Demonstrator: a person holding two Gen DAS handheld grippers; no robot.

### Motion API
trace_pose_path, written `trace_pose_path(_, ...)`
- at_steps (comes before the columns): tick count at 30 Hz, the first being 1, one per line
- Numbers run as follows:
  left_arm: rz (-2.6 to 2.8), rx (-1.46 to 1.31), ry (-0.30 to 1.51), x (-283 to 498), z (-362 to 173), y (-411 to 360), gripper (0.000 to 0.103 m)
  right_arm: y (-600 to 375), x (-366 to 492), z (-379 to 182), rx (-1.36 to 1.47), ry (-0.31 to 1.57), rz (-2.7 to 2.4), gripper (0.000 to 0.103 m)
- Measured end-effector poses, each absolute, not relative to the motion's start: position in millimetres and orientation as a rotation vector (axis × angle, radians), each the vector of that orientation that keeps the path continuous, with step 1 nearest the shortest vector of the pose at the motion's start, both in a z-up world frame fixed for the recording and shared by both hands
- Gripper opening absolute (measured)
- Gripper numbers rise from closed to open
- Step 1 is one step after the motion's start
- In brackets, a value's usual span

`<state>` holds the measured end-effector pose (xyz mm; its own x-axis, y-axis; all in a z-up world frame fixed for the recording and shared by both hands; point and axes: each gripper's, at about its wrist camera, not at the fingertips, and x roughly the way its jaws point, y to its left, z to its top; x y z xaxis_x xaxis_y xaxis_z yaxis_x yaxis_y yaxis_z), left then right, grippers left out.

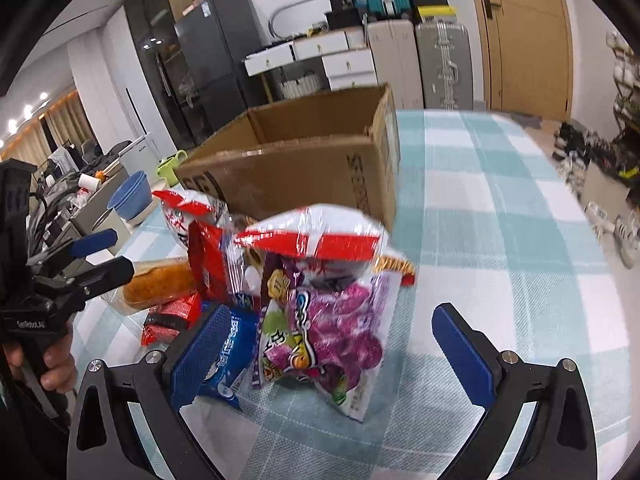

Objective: Organize snacks
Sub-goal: 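Return both tools to the snack pile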

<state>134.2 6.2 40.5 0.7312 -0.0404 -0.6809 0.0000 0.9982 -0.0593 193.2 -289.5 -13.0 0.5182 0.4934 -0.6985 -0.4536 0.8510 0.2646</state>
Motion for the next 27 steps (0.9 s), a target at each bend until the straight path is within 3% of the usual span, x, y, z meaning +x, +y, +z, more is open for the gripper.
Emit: trace_pose_path(27, -0.103, -0.086, 0.885, 147, 8, 1, 0.102, -277, 199, -39, 0.047, 0.930, 0.573, 0.102)
